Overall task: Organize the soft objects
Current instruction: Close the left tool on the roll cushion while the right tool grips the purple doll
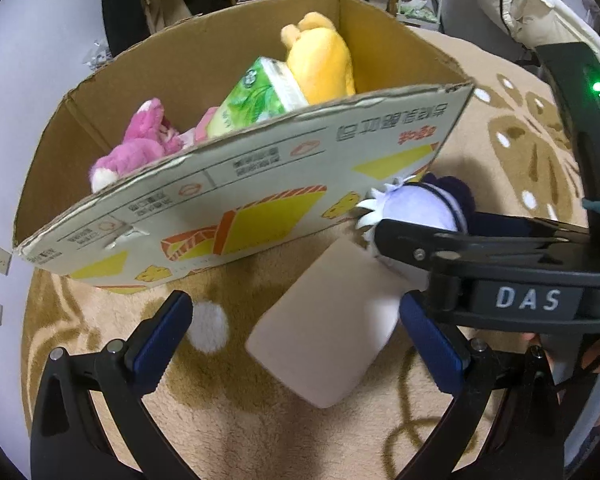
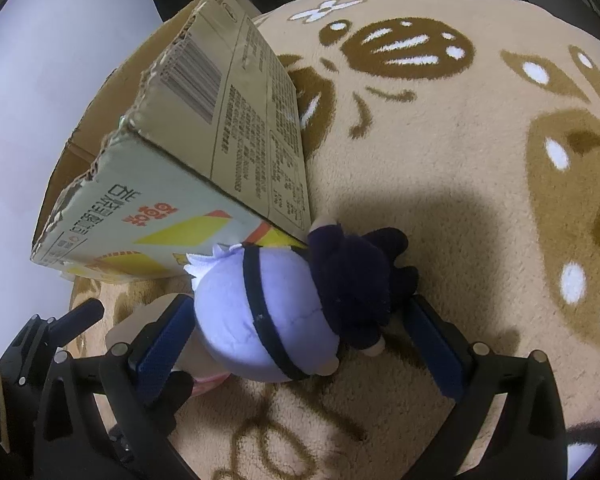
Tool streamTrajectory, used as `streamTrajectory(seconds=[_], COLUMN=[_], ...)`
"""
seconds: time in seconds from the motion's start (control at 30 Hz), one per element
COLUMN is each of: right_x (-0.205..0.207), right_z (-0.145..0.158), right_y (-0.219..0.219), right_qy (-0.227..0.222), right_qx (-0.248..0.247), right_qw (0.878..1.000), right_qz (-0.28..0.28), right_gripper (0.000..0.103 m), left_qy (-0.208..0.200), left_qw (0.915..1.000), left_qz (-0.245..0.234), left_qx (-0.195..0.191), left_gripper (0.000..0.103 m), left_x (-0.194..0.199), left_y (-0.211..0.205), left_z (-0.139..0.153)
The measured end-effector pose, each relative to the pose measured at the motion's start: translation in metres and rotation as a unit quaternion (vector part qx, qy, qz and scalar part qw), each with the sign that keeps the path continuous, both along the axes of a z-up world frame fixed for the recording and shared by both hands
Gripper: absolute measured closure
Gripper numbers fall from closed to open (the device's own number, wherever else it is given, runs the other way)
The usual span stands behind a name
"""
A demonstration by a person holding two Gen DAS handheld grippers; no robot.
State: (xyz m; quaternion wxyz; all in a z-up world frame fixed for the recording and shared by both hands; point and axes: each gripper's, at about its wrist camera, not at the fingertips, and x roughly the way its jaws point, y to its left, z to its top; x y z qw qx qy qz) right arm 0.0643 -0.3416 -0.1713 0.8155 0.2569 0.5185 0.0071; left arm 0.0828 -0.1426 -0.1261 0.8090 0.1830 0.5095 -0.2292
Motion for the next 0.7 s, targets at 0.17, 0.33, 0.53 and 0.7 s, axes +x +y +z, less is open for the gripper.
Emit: streamTrajectory(seconds=[0.17,0.33,0.53,0.7], right_x=[-0.001,-0.002,-0.002,0.000], right_z=[-0.001,-0.001,0.000,0.000], right_y=[-0.002,-0.003,0.003,0.007], right_qy=[0.000,0.000,0.000,0.002], right_qx=[0.002,0.000,-0.009,-0.016], right_qw=[1.000,1.000,1.000,1.000], right_qz=[0.000,0.001,0.003,0.005], right_gripper=[0.000,0.000,0.000,0.000], left_qy=[0.005,0.007,0.003,0.001], left_qw=[0.9999,0.9995,0.9996,0.9995], left_qz=[-0.013,-0.004,0.014,0.022], left_qx=[0.004,0.030,0.025,0.024], left_gripper=[0.000,0.000,0.000,0.000], left_x=[0.001,-0.001,0.006,0.009], left_y=[-0.003,-0.004,0.002,0.000], left_z=[-0.003,-0.014,-0.015,-0.018])
